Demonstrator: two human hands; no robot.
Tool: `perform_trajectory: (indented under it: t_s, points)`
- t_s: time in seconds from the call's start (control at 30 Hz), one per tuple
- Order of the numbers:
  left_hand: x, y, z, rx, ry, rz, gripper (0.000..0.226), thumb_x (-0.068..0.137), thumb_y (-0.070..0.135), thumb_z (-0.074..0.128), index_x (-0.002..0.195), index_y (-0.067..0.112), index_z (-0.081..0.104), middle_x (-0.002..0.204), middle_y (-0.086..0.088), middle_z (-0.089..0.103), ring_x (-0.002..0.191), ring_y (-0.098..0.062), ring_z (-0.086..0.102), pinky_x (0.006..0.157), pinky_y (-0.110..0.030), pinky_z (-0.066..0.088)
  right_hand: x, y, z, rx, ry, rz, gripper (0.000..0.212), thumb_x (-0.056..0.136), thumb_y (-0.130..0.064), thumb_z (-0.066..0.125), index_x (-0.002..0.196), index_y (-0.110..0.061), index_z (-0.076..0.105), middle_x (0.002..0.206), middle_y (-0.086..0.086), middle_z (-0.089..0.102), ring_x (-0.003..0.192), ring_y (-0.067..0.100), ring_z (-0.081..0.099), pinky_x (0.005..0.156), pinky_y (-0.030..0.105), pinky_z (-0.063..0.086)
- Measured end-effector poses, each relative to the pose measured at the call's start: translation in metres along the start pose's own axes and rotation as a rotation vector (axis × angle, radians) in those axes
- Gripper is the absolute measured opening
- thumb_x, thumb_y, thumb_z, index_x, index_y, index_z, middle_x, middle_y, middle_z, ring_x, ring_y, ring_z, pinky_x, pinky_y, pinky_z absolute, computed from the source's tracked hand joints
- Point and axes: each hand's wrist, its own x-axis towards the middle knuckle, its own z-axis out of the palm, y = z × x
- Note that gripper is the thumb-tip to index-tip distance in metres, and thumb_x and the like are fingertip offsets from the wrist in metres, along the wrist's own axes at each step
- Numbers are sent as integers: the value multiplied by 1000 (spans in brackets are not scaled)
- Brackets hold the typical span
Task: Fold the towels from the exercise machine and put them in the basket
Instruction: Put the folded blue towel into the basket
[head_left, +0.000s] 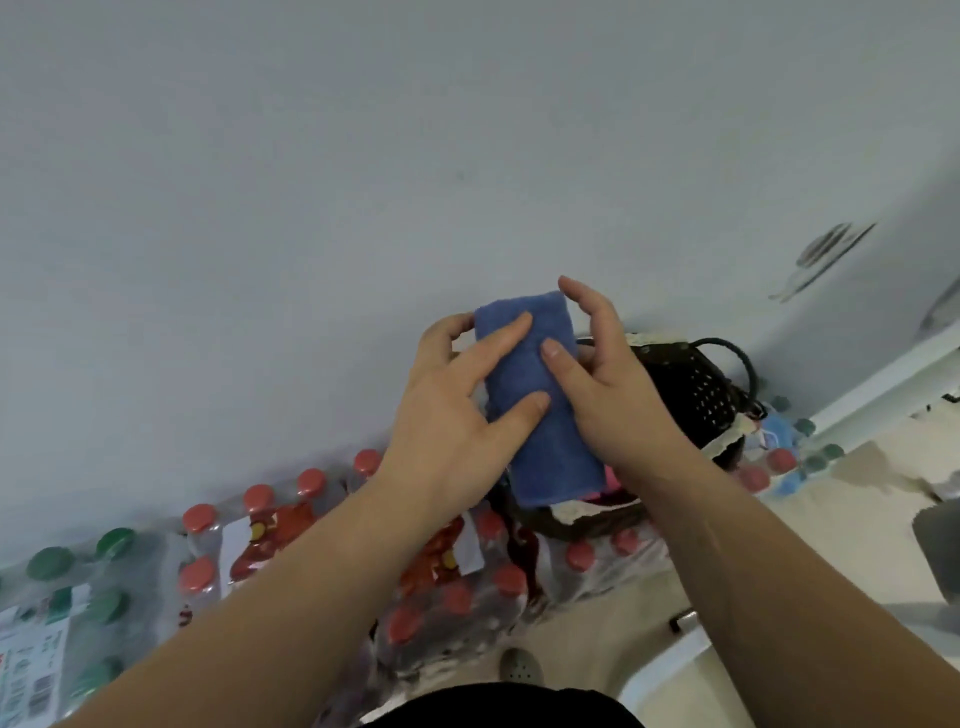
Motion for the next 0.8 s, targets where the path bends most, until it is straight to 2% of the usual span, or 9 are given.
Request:
perform_trajectory:
  t_s: [0.1,0.17,0.27,0.33,0.37,0.47,0.63,0.7,0.8]
  points:
    - [18,7,32,208,-52,72,57,85,40,68,140,38,51,146,1,40,124,-4,41,110,-27,36,20,28,-72,-249,-19,-25,52,105,-27,47,146,-54,30,136,5,60,111,20,65,84,34,56]
    - [26,9,58,294,-183,101,56,83,44,61,136,29,55,133,-2,53,123,-19,49,108,-41,39,32,48,-116,-474,-50,-4,52,106,-25,45,148,-52,30,151,-9,43,127,11,50,94,27,44]
    - [35,2,106,534,-485,-4,48,88,46,54,132,27,55,130,-4,51,121,-28,49,101,-46,44,48,70,-151,-568,-139,-19,46,105,-17,43,140,-47,44,147,-16,44,129,2,42,109,23,36]
    - [39,-2,132,731,-651,-62,46,91,42,51,133,25,52,132,-6,47,123,-32,45,100,-48,43,56,80,-152,-624,-204,-63,43,104,-10,44,134,-39,52,137,-15,49,121,-4,41,104,7,30]
    - [41,-4,142,798,-691,-82,47,91,43,51,135,23,50,135,-7,44,125,-33,43,102,-49,40,60,86,-152,-643,-215,-94,42,102,-6,45,132,-35,54,134,-13,51,119,-3,41,103,7,30]
    - [46,-7,161,911,-708,-125,62,90,49,56,142,20,41,146,-11,34,131,-35,36,108,-52,33,65,109,-151,-639,-194,-108,39,98,-3,47,126,-29,56,134,-1,53,123,12,46,106,26,35]
    - [47,-15,167,940,-721,-150,71,82,65,57,136,22,46,136,-7,40,122,-33,44,100,-49,39,60,127,-152,-708,-259,41,36,99,-6,43,127,-27,52,124,8,56,107,20,52,89,30,40]
    - [48,-15,167,940,-717,-171,66,87,66,50,136,22,48,134,-7,41,120,-32,46,98,-48,39,61,127,-158,-716,-320,158,35,100,-10,42,128,-30,50,116,9,62,103,25,58,88,36,46]
    - [52,-15,168,942,-692,-164,51,96,54,43,133,21,51,133,-8,43,119,-32,46,97,-48,41,62,127,-158,-829,-365,266,40,102,-15,39,140,-29,42,113,12,63,97,26,58,80,33,42]
